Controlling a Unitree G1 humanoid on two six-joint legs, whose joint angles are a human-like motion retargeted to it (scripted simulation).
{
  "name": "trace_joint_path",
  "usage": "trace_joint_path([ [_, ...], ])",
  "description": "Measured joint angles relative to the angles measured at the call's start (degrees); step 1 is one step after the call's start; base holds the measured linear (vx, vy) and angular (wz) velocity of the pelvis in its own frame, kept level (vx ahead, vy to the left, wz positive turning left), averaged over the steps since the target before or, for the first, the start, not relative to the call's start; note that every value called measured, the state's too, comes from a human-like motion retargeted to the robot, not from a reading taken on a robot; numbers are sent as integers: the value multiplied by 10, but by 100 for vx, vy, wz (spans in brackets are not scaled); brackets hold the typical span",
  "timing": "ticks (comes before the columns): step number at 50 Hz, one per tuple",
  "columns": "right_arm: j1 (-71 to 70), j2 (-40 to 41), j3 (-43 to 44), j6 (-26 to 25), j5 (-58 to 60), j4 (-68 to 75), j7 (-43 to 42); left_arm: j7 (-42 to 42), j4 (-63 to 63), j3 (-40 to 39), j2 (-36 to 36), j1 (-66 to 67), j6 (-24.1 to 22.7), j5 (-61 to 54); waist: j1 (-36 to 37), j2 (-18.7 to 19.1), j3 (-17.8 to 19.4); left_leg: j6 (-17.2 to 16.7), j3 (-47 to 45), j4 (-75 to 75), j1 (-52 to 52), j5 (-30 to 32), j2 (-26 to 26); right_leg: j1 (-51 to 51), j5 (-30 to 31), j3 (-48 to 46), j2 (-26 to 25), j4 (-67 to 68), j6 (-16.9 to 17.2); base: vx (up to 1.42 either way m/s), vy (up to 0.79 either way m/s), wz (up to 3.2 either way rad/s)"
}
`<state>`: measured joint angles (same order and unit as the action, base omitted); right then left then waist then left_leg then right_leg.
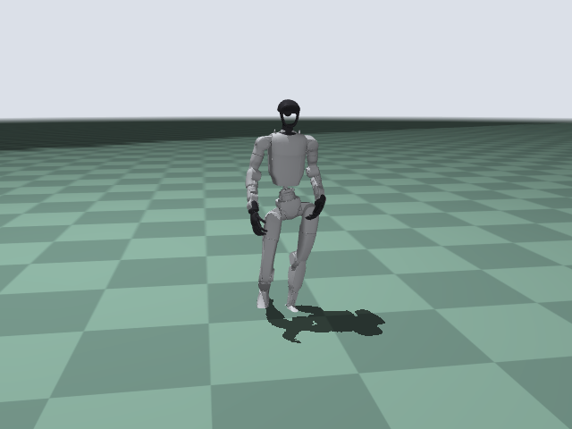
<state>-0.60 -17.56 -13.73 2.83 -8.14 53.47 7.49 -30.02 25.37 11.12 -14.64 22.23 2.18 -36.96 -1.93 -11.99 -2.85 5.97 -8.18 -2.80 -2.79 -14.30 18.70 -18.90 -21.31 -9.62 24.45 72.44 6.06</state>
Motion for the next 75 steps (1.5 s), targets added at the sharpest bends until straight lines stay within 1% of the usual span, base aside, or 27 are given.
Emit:
trace_joint_path([
  [5, -42, -10, -2, 14, 25, -23, -11, -25, -42, 2, -10, 53, -1, -27, 56, -32, -7, 24, -67, -6, 16, -9, 39, 54, 63, -44, 53, 54, 27, -9, 11, -145],
  [7, -61, -16, -5, 22, 41, -52, -11, -35, -63, 0, -23, 75, 2, -31, 90, -16, -1, 25, -111, -2, 19, -24, 22, 79, 87, -76, 44, 34, 33, -9, 12, -244],
  [8, -67, -17, -12, 29, 48, -68, -12, -38, -67, 2, -24, 87, 0, -29, 99, -24, -1, 25, -133, -6, 21, -21, 32, 84, 88, -91, 63, 31, 35, -11, 8, -265],
  [10, -78, -20, -23, 38, 62, -122, -8, -43, -83, -2, -35, 111, -2, -20, 127, -13, 2, 23, -181, -4, 28, -33, 18, 98, 88, -130, 65, 3, 35, -11, 8, -306],
  [15, -101, -23, -69, 75, 77, -280, 11, -44, -107, -5, -44, 156, -12, 22, 169, -8, 17, 4, -282, -7, 56, -13, 2, 92, 9, -230, 110, -63, 10, -14, 1, -371],
  [17, -109, -26, -88, 80, 61, -354, 27, -39, -118, -12, -42, 162, -16, 40, 177, 8, 21, -8, -300, 3, 70, 5, -29, 83, -19, -260, 86, -115, -5, -18, -7, -407],
  [18, -113, -26, -99, 86, 53, -378, 35, -35, -122, -12, -41, 165, -19, 45, 175, 7, 27, -14, -302, 17, 77, 17, -33, 74, -32, -264, 94, -128, -8, -21, -11, -393],
  [20, -122, -31, -119, 85, 13, -440, 55, -17, -135, -26, -37, 160, -23, 57, 166, 23, 33, -27, -298, 155, 135, -19, -104, 63, -43, -275, 55, -186, -22, -21, -14, -381],
  [22, -118, -31, -137, 89, -24, -470, 67, -3, -145, -32, -37, 155, -27, 60, 148, 23, 49, -31, -277, 257, 166, -29, -132, 43, -60, -247, 49, -203, -28, -22, -17, -338],
  [24, -112, -34, -152, 82, -78, -496, 79, 14, -157, -46, -38, 145, -30, 57, 125, 32, 66, -32, -245, 409, 213, -53, -182, 25, -77, -201, 12, -217, -34, -19, -19, -314],
  [25, -107, -37, -159, 76, -107, -506, 84, 23, -164, -53, -40, 138, -32, 56, 115, 41, 74, -33, -224, 494, 240, -66, -212, 16, -85, -175, -16, -223, -37, -16, -20, -311],
  [28, -82, -54, -170, 52, -187, -519, 95, 37, -188, -70, -46, 116, -31, 45, 101, 92, 92, -40, -126, 686, 319, -91, -287, -9, -87, -88, -140, -245, -54, -11, -18, -326],
  [30, -63, -76, -167, 33, -232, -520, 105, 39, -205, -73, -53, 94, -27, 37, 113, 137, 95, -57, -43, 767, 373, -98, -323, -21, -60, -33, -239, -289, -66, -3, -15, -354],
  [32, -41, -93, -164, 18, -256, -509, 116, 39, -224, -70, -61, 77, -24, 28, 113, 151, 105, -68, 23, 787, 396, -98, -298, -29, -49, 24, -283, -298, -67, 2, -10, -310],
  [34, -23, -107, -158, 3, -271, -493, 132, 37, -243, -64, -71, 63, -21, 17, 110, 153, 117, -77, 80, 774, 405, -101, -258, -32, -39, 75, -308, -302, -61, 7, -6, -274],
  [38, -5, -119, -148, -25, -276, -454, 164, 30, -279, -44, -96, 42, -15, 4, 102, 148, 132, -94, 181, 683, 390, -100, -175, -27, -20, 164, -331, -307, -41, 10, 0, -256],
  [41, -8, -118, -140, -35, -262, -433, 174, 25, -297, -24, -113, 33, -10, 3, 93, 146, 137, -98, 216, 620, 361, -95, -144, -22, -8, 203, -335, -307, -25, 11, 6, -236],
  [45, -21, -109, -128, -32, -238, -423, 162, 27, -306, 0, -122, 28, -10, 8, 79, 146, 139, -86, 173, 574, 316, -96, -161, -25, 7, 181, -317, -290, -15, 12, 13, -222],
  [51, -37, -91, -107, -11, -213, -436, 134, 28, -292, 9, -99, 26, -11, -2, 40, 126, 141, -60, 55, 511, 234, -129, -168, -66, 14, 99, -238, -174, -13, 13, 20, -180],
  [55, -33, -86, -83, 7, -206, -466, 117, 37, -278, -4, -72, 17, -21, -26, 4, 97, 142, -34, -11, 444, 171, -169, -134, -107, 12, 60, -173, -78, -10, 16, 23, -110],
  [57, -27, -86, -66, 17, -201, -489, 105, 44, -270, -17, -62, 4, -31, -38, -13, 84, 141, -24, -32, 373, 129, -169, -107, -128, 5, 47, -151, -59, -9, 19, 21, -78],
  [62, -1, -86, -21, 43, -179, -540, 71, 69, -276, -46, -50, -13, -61, -36, -36, 82, 133, -15, -61, 284, 72, -173, -76, -146, -16, -7, -143, -108, -3, 20, 18, -55],
  [65, 11, -94, -3, 50, -162, -572, 53, 83, -288, -59, -48, -20, -76, -25, -36, 99, 132, -19, -70, 293, 62, -183, -80, -123, -19, -38, -162, -176, -1, 20, 14, -44],
  [67, 18, -99, 1, 52, -156, -586, 46, 84, -296, -64, -44, -18, -78, -24, -33, 109, 131, -28, -69, 344, 74, -184, -85, -106, -25, -45, -168, -197, -8, 19, 14, -48],
  [70, 26, -108, 2, 52, -158, -613, 39, 81, -311, -71, -38, -17, -77, -29, -21, 150, 136, -65, -51, 479, 115, -167, -123, -63, -25, -53, -206, -236, -26, 19, 15, -56],
  [72, 27, -119, -2, 48, -168, -633, 38, 77, -326, -75, -36, -18, -72, -34, -12, 192, 144, -103, -27, 606, 161, -148, -169, -32, -18, -53, -256, -268, -38, 18, 18, -60],
  [75, 26, -134, -13, 41, -194, -657, 40, 60, -353, -76, -31, -18, -62, -55, -2, 235, 152, -132, -4, 744, 209, -128, -221, -7, -21, -32, -305, -282, -50, 19, 21, -53],
])
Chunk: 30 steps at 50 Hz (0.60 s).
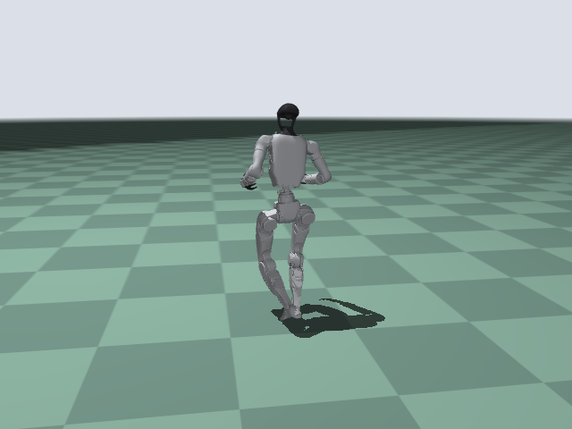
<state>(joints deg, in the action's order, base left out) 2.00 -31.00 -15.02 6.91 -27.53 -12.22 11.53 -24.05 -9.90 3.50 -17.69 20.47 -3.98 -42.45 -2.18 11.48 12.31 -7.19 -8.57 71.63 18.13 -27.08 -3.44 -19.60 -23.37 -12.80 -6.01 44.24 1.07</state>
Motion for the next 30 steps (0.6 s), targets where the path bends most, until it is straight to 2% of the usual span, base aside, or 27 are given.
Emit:
trace_joint_path([
  [5, 8, -5, -16, -15, -48, -16, 6, -28, -33, 8, 7, -4, 20, -49, 6, 21, 10, 17, 38, 57, 25, -23, -41, 38, 0, 56, -22, -6, 4, 18, 21, -51],
  [9, 21, 9, -21, -28, -73, -16, 11, -47, -45, 26, 6, -3, 40, -84, 9, 14, 20, 31, 88, 7, 5, -54, -17, 61, 11, 109, -18, 2, 18, 9, 19, -66],
  [17, 16, 18, -25, -46, -62, -27, 37, -66, -77, 52, -22, 3, 65, -111, 13, -24, 41, 55, 197, -100, -65, -103, 58, 37, 48, 210, -27, 52, 53, -8, 19, -99],
  [23, 2, 19, -19, -22, -22, -31, 12, -41, -105, 41, -64, -5, 38, -101, -19, -72, 38, 93, 172, -196, -83, -150, 71, -28, 105, 264, -34, 69, 112, -19, 19, -96],
  [25, 5, 23, -15, -8, -14, -26, -1, -28, -111, 33, -75, -14, 23, -95, -33, -88, 29, 99, 144, -235, -78, -145, 68, -56, 143, 269, -28, 59, 138, -18, 18, -94],
  [30, 44, 39, -3, 21, -41, -21, -13, 9, -119, 0, -71, -30, -17, -83, -41, -125, 4, 94, 58, -293, -58, -112, 64, -97, 63, 144, 82, 105, 95, -16, 16, -117],
])
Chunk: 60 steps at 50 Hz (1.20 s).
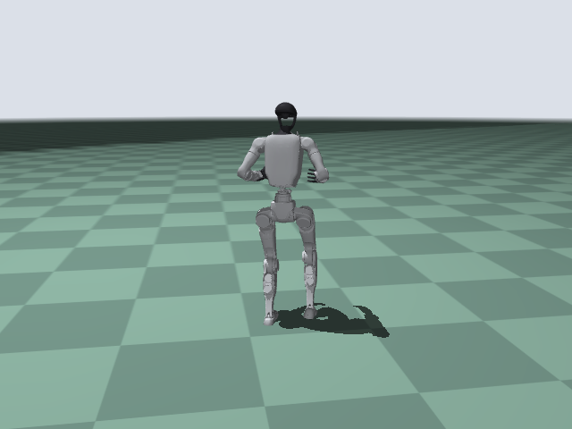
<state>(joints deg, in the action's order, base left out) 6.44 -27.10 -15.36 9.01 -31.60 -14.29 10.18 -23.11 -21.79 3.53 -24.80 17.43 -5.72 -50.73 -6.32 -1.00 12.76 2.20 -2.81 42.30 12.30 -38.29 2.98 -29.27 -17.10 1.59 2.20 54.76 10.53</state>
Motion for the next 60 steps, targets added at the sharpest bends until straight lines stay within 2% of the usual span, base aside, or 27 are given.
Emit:
trace_joint_path([
  [2, 18, 8, 14, 11, -28, -7, 2, 14, 5, -11, 4, -13, -13, 0, -4, -27, -15, 0, -28, -68, -18, 35, 22, 15, -35, -53, 68, 44, -20, -14, 11, -97],
  [5, 42, 26, 36, 29, -56, -22, 5, 26, 17, -26, 20, -21, -28, 4, 5, -60, -27, 2, -71, -136, -44, 71, 49, 71, -65, -113, 143, 104, -35, -16, 9, -103],
  [7, 51, 37, 50, 43, -63, -31, 4, 31, 23, -35, 35, -16, -35, 12, 14, -80, -36, 5, -100, -145, -42, 81, 61, 115, -65, -139, 176, 125, -33, -20, 6, -100],
  [10, 49, 50, 70, 70, -66, -45, -1, 37, 35, -52, 52, -19, -51, 26, 36, -102, -42, 12, -131, -226, -78, 121, 80, 190, -49, -168, 190, 99, -14, -22, 4, -89],
  [13, 30, 51, 83, 99, -53, -63, -22, 47, 33, -67, 64, -22, -71, 42, 57, -103, -43, 7, -152, -241, -79, 139, 75, 241, -47, -190, 170, 32, -3, -30, 0, -51],
  [15, 9, 45, 92, 119, -38, -82, -42, 54, 27, -75, 68, -28, -84, 55, 68, -94, -42, -4, -159, -221, -62, 142, 59, 264, -64, -205, 148, -21, -10, -36, -1, -12],
  [17, -18, 33, 99, 137, -30, -106, -58, 60, 15, -79, 67, -30, -99, 67, 78, -91, -36, -22, -158, -174, -33, 146, 52, 272, -87, -215, 145, -45, -22, -41, -2, 13],
  [18, -48, 22, 103, 147, -25, -119, -74, 68, 8, -82, 63, -44, -109, 77, 84, -71, -35, -37, -148, -135, -1, 142, 25, 274, -81, -227, 116, -80, -33, -40, -1, 18],
  [20, -85, -1, 106, 164, -18, -145, -85, 73, -8, -80, 52, -49, -126, 91, 98, -59, -25, -65, -128, -64, 37, 150, 10, 274, -87, -236, 110, -89, -43, -42, 0, 26],
  [23, -157, -53, 99, 179, -21, -178, -94, 78, -41, -74, 20, -75, -151, 110, 112, -39, -16, -74, -133, 46, 89, 142, -45, 256, -83, -256, 97, -97, -58, -38, 2, 44],
  [25, -208, -94, 83, 182, -43, -185, -88, 86, -56, -72, -7, -96, -161, 111, 125, -13, -27, -77, -124, 108, 126, 136, -98, 236, -50, -262, 57, -136, -67, -29, 4, 22],
  [27, -214, -123, 59, 180, -63, -190, -67, 86, -58, -63, -32, -85, -159, 106, 130, 7, -41, -80, -109, 139, 125, 145, -130, 227, -5, -256, 28, -167, -65, -21, 6, 29],
  [30, -190, -153, 27, 169, -85, -191, -24, 74, -41, -47, -60, -52, -141, 84, 131, 24, -52, -81, -97, 144, 85, 164, -149, 234, 42, -252, 10, -198, -63, -13, 8, 44],
  [33, -147, -163, -2, 141, -98, -174, 29, 45, 7, -33, -65, -14, -112, 71, 127, 40, -52, -75, -94, 135, 42, 151, -153, 244, 23, -251, 4, -206, -64, -7, 10, 51],
  [37, -70, -142, -28, 79, -127, -104, 115, -1, 156, -15, -19, 19, -73, 71, 125, 47, -43, -56, -104, 96, -8, 112, -128, 260, -20, -252, 23, -193, -58, -5, 13, 51],
  [40, 2, -97, -8, 43, -165, -41, 146, 3, 335, -17, 58, 21, -62, 44, 124, 42, -42, -56, -112, 34, -37, 158, -87, 258, 15, -264, 65, -174, -50, -6, 14, 34],
  [43, 67, -46, 36, 39, -211, 4, 118, 26, 523, -36, 133, 23, -49, -14, 111, 36, -47, -72, -111, -20, -47, 248, -45, 221, 80, -251, 107, -124, -35, -12, 14, 42],
  [45, 100, -14, 66, 47, -242, 24, 89, 41, 640, -50, 170, 24, -34, -50, 94, 26, -50, -76, -109, -52, -51, 284, -13, 187, 88, -232, 138, -75, -33, -15, 12, 60],
  [49, 133, 35, 112, 62, -283, 49, 55, 60, 793, -74, 209, 36, -3, -76, 58, 16, -51, -62, -98, -77, -56, 257, 26, 150, 35, -206, 168, -5, -54, -14, 10, 58],
  [52, 129, 51, 127, 76, -291, 67, 38, 58, 868, -81, 207, 23, 9, -66, 33, 0, -55, -41, -94, -100, -64, 199, 49, 126, -33, -186, 182, 32, -67, -10, 4, 47],
  [55, 91, 53, 115, 92, -276, 89, 20, 57, 913, -79, 181, -30, 7, -50, 15, -20, -62, -32, -95, -149, -77, 179, 65, 98, -71, -171, 189, 48, -69, -6, -3, 27],
  [57, 53, 51, 98, 101, -261, 91, 9, 65, 901, -73, 159, -69, -4, -54, 8, -35, -64, -33, -94, -179, -82, 186, 71, 83, -83, -163, 188, 45, -70, -4, -10, 15],
  [60, 1, 41, 75, 118, -243, 66, -3, 64, 820, -53, 126, -116, -34, -75, -2, -57, -67, -39, -91, -211, -82, 208, 79, 66, -90, -146, 183, 34, -67, -2, -15, 20],
])
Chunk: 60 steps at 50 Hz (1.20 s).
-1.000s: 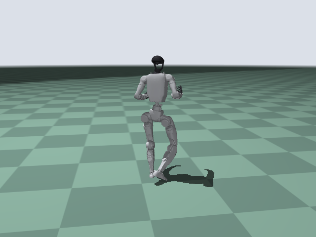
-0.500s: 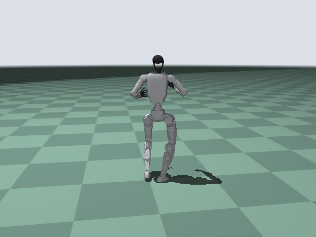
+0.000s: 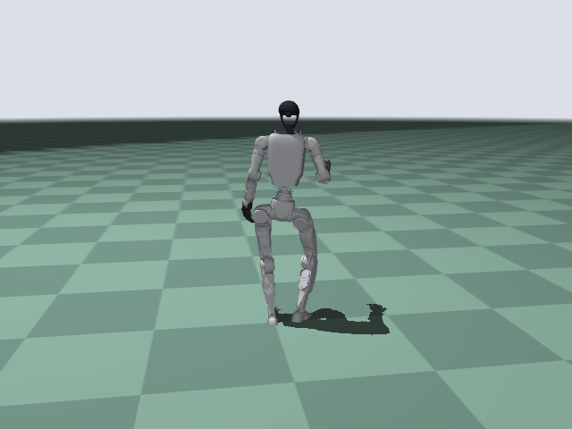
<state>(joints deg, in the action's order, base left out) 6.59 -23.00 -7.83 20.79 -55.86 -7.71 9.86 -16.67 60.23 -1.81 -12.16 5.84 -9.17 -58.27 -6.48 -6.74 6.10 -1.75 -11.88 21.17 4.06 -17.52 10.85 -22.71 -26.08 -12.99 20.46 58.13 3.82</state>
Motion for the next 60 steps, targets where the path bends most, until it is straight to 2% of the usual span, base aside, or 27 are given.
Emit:
trace_joint_path([
  [3, -54, -13, -15, 19, 18, -62, -16, -9, -218, 24, -48, -29, -48, -31, -6, -5, -7, -14, 13, -2, 32, 17, -17, -16, 8, 14, -36, -35, 0, 4, -21, 29],
  [7, -114, -22, -47, 23, 47, -144, -12, -38, -553, 59, -104, -68, -98, -29, -2, -1, -15, -42, 29, 141, 132, 16, -63, -27, 21, 32, -93, -65, -6, 5, -24, 17],
  [10, -169, -27, -95, -3, 77, -186, 24, -74, -734, 100, -129, -99, -92, -6, 14, 14, -17, -57, 21, 320, 235, 36, -129, -33, 1, 45, -148, -70, -20, 6, -25, -7],
  [13, -249, -46, -172, -50, 125, -210, 102, -140, -828, 159, -150, -110, -46, 38, 43, 31, -16, -42, 30, 477, 342, -4, -184, -40, -56, 66, -205, -60, -41, 12, -24, -45],
  [15, -321, -59, -229, -82, 168, -213, 168, -184, -855, 189, -172, -102, -13, 86, 69, 41, -10, -38, 44, 547, 406, -25, -201, -39, -87, 82, -244, -57, -56, 20, -23, -93],
  [17, -391, -62, -279, -97, 214, -203, 228, -223, -861, 199, -197, -79, 13, 132, 90, 40, 1, -35, 44, 572, 448, -18, -198, -25, -98, 102, -270, -65, -64, 27, -21, -96],
  [20, -427, -63, -317, -102, 251, -203, 266, -251, -860, 186, -223, -20, 27, 144, 111, 22, 4, -27, 23, 546, 479, 1, -169, 6, -104, 132, -280, -83, -67, 37, -19, -73],
  [27, -351, -74, -279, -117, 304, -167, 255, -203, -775, 90, -195, 97, 6, 106, 119, -17, -10, -21, -35, 341, 467, 49, -78, 102, -124, 169, -269, -111, -65, 51, -12, -39],
  [31, -276, -74, -229, -133, 336, -104, 256, -166, -673, 35, -156, 133, -3, 113, 123, -48, -16, 10, -47, 296, 421, 48, -34, 149, -129, 186, -255, -72, -47, 59, -5, -37],
  [33, -233, -75, -204, -144, 352, -73, 257, -142, -616, 17, -131, 145, -2, 115, 126, -69, -18, 34, -46, 294, 393, 35, -6, 159, -82, 188, -236, -25, -13, 59, -2, -27],
  [36, -180, -90, -169, -155, 362, -46, 254, -97, -545, 5, -96, 158, 3, 125, 121, -99, -14, 70, -41, 278, 345, 7, 37, 133, 97, 202, -226, 90, 90, 57, -3, -3],
  [37, -168, -100, -157, -157, 361, -42, 249, -85, -529, 4, -88, 161, 5, 130, 120, -104, -11, 79, -36, 274, 329, -8, 42, 112, 149, 195, -223, 137, 111, 58, -12, -18],
  [38, -160, -112, -145, -157, 359, -41, 243, -75, -520, 4, -85, 163, 7, 136, 121, -104, -7, 85, -30, 272, 313, -26, 40, 85, 183, 177, -218, 186, 112, 58, -11, -27],
  [40, -146, -137, -126, -154, 354, -41, 232, -61, -515, 10, -79, 172, 9, 145, 116, -97, 1, 97, -20, 277, 288, -65, 38, 26, 199, 156, -189, 279, 112, 60, 0, -24],
  [42, -135, -167, -105, -146, 341, -47, 222, -67, -529, 26, -77, 172, 13, 144, 107, -87, 8, 106, -9, 264, 259, -93, 48, -43, 160, 160, -138, 343, 98, 61, 9, -5],
  [43, -130, -183, -94, -139, 329, -50, 217, -75, -540, 35, -77, 167, 15, 137, 104, -80, 11, 107, -2, 244, 238, -100, 51, -79, 139, 157, -111, 358, 75, 62, 2, -6],
  [45, -118, -204, -80, -127, 303, -60, 208, -95, -571, 50, -76, 158, 17, 113, 95, -64, 14, 103, 13, 207, 192, -114, 52, -139, 99, 150, -66, 350, 37, 63, -5, -2],
  [48, -101, -211, -76, -108, 256, -86, 199, -131, -644, 62, -75, 135, 16, 48, 78, -37, 12, 87, 39, 142, 123, -123, 41, -190, 82, 125, -26, 241, 17, 63, -15, 16],
  [50, -92, -211, -81, -100, 226, -112, 204, -156, -703, 71, -77, 116, 9, 1, 71, -18, 3, 73, 54, 95, 82, -123, 26, -203, 99, 104, -20, 129, 28, 60, -23, 15],
  [55, -102, -231, -127, -105, 185, -187, 251, -198, -834, 98, -86, 51, -17, -63, 89, 26, -47, 44, 55, 44, 38, -127, -35, -179, 200, 20, -44, -143, 82, 51, -26, -24],
  [57, -113, -241, -152, -110, 173, -209, 269, -209, -863, 115, -86, 35, -16, -76, 96, 27, -60, 36, 33, 78, 39, -130, -51, -173, 221, -7, -31, -144, 84, 45, -27, -31],
  [58, -125, -249, -165, -115, 163, -219, 274, -212, -874, 120, -86, 28, -13, -83, 100, 43, -67, 27, 26, 95, 40, -126, -77, -150, 241, -29, -49, -174, 83, 46, -27, -48],
  [60, -134, -255, -185, -122, 148, -231, 280, -208, -884, 137, -86, 27, -8, -90, 105, 49, -74, 10, 22, 153, 51, -100, -99, -138, 252, -37, -59, -164, 82, 43, -27, -62],
])
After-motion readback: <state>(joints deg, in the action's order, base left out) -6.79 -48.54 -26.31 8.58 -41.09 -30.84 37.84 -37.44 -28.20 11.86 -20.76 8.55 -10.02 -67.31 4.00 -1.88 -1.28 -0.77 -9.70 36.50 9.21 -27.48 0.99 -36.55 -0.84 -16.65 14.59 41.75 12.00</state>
